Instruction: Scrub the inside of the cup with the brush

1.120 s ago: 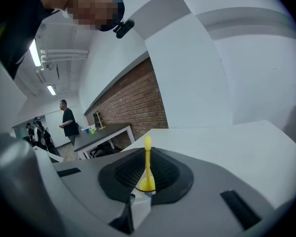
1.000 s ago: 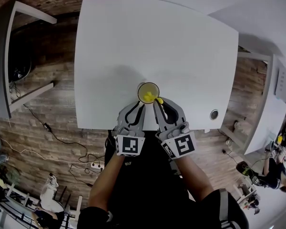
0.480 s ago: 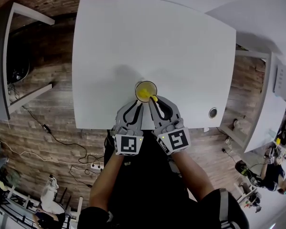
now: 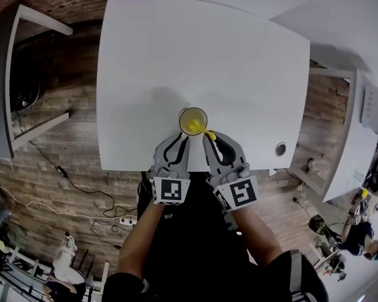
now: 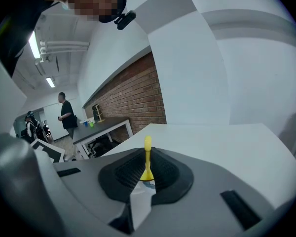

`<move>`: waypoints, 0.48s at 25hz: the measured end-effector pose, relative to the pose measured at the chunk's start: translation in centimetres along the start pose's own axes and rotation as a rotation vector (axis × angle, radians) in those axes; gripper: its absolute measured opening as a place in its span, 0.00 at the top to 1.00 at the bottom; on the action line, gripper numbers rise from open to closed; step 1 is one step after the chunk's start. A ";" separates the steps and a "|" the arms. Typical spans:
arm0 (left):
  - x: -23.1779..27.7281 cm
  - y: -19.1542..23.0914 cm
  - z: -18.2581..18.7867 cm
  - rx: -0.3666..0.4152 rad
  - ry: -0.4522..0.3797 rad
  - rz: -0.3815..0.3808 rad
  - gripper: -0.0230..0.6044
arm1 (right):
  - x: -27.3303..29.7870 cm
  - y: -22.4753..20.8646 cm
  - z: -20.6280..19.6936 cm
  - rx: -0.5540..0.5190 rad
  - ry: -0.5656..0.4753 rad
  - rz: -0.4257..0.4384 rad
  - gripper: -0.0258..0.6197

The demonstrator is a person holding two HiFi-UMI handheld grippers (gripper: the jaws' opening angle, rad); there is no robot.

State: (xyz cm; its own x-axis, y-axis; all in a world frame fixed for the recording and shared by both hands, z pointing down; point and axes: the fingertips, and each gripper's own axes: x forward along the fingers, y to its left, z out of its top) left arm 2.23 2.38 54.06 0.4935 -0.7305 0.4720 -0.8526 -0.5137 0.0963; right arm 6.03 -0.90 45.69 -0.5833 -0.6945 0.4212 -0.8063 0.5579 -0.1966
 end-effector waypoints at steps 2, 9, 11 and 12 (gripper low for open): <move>0.1 0.0 0.0 -0.001 0.000 0.000 0.86 | -0.4 0.1 0.8 -0.017 -0.009 0.002 0.91; 0.3 0.1 0.3 -0.005 -0.001 0.003 0.86 | -1.2 0.0 3.0 -0.077 -0.019 -0.022 0.91; 0.2 0.2 0.6 0.000 -0.010 0.003 0.86 | -1.1 -0.2 2.9 -0.079 -0.017 -0.028 0.91; 0.2 0.2 0.5 0.000 -0.010 0.001 0.86 | -1.0 -0.3 2.8 -0.079 -0.016 -0.029 0.91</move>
State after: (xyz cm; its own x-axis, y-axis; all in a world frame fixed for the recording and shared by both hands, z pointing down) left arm 2.28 1.93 53.72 0.4948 -0.7354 0.4630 -0.8528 -0.5135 0.0957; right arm 6.60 -1.61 42.84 -0.5619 -0.7175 0.4117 -0.8129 0.5711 -0.1141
